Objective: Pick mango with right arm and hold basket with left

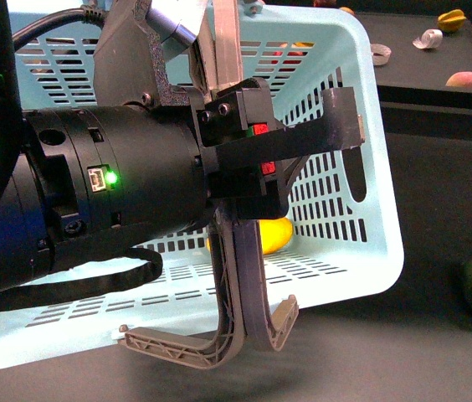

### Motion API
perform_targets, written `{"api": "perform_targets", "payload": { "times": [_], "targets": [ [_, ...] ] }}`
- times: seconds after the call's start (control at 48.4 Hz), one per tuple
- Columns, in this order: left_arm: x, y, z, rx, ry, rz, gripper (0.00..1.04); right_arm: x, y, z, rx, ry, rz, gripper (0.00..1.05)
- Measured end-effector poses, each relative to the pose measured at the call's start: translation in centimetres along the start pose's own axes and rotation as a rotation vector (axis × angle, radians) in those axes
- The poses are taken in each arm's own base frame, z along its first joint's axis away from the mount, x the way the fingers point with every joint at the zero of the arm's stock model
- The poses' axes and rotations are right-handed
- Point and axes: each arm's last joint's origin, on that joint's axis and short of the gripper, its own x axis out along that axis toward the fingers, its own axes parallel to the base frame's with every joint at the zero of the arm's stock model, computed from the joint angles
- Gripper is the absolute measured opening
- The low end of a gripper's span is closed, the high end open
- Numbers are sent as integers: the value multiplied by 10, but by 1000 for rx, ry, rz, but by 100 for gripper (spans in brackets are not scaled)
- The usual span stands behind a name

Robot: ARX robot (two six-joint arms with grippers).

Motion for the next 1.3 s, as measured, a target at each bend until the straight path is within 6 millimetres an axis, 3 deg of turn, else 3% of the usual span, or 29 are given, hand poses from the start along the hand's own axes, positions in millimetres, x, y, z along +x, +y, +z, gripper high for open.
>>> {"api": "perform_targets", "payload": {
  "times": [0.145,0.248,0.351,0.496,0.579,0.661,0.888,1.095,1.302],
  "targets": [
    [0,0,0,-1,0,0,16,0,0,0,0,0,0,41],
    [0,0,0,1,-4,5,16,0,0,0,0,0,0,60],
    [14,0,-2,60,-163,209,16,0,0,0,0,0,0,80],
    [41,9,27,11,-278,417,16,0,0,0,1,-1,2,98],
    [61,22,49,-109,-348,531,16,0,0,0,0,0,2,96],
    [73,37,57,-239,-378,592,16,0,0,0,0,-1,2,96],
    [106,78,59,-618,-467,620,16,0,0,0,0,-1,2,96],
    [133,93,72,-807,-563,556,16,0,0,0,0,-1,2,96],
    [147,113,81,-917,-647,546,16,0,0,0,0,-1,2,96]
  ]
}}
